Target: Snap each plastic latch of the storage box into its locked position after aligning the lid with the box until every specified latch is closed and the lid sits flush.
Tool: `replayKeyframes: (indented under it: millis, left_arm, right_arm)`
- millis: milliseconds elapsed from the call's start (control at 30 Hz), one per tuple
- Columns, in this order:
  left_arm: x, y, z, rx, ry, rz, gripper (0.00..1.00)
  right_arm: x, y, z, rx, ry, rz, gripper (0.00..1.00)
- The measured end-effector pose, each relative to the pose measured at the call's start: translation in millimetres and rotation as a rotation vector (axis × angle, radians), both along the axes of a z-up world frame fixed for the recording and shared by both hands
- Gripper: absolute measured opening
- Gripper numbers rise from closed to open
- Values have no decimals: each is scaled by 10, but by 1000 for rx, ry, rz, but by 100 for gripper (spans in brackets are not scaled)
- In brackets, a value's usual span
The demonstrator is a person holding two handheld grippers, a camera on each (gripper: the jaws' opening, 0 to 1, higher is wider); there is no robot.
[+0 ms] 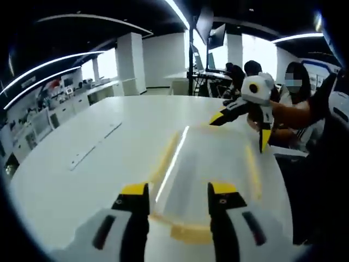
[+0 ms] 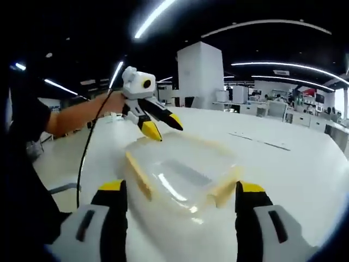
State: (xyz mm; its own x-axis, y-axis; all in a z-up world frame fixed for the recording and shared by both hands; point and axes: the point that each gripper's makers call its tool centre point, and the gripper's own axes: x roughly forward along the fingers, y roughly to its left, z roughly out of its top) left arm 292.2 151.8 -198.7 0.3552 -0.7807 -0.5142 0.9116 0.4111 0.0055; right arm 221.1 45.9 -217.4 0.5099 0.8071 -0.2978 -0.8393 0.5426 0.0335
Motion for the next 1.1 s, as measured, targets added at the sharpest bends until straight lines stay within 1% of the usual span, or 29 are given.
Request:
replayKeyframes:
  millis: [33, 100, 133, 200, 300, 333, 467, 500, 700, 833, 967, 1100]
  left_arm:
    - [3, 1, -1, 0, 3, 3, 44]
    - [17, 19, -2, -2, 8, 15, 46]
    - [32, 36, -7, -11, 16, 25, 46]
    - [34, 36, -11, -23, 24, 30, 46]
    - [10, 39, -27, -82, 58, 42, 43]
    - [2, 39, -33, -102, 69, 46, 42]
    - [13, 49, -29, -121, 57, 46, 42]
    - [16, 48, -29, -124, 60, 47, 42]
    - [28, 31, -34, -118, 73, 58, 41]
    - [-2, -4, -47, -113, 75, 68, 38]
    - [121, 78, -35, -128, 71, 84, 32]
    - [168, 97, -26, -140, 67, 86, 32]
  right_arm:
    - [13, 14, -4, -6, -11, -13, 81]
    - [26, 30, -9, -2, -11, -22, 84]
    - [50, 55, -25, 5, -7, -41, 85]
    - [62, 79, -38, 2, -11, -52, 87]
    - [90, 111, -69, -42, -40, -73, 87]
    - [99, 105, -65, -43, -42, -78, 86]
    - [105, 118, -37, -11, -17, -96, 88]
    - [147, 106, -20, -3, -11, -100, 88]
    - [164, 122, -30, 4, -21, -115, 89]
    - [188, 114, -28, 8, -29, -125, 90]
    - [207, 103, -26, 17, -35, -129, 89]
    - [213, 96, -22, 21, -37, -131, 89]
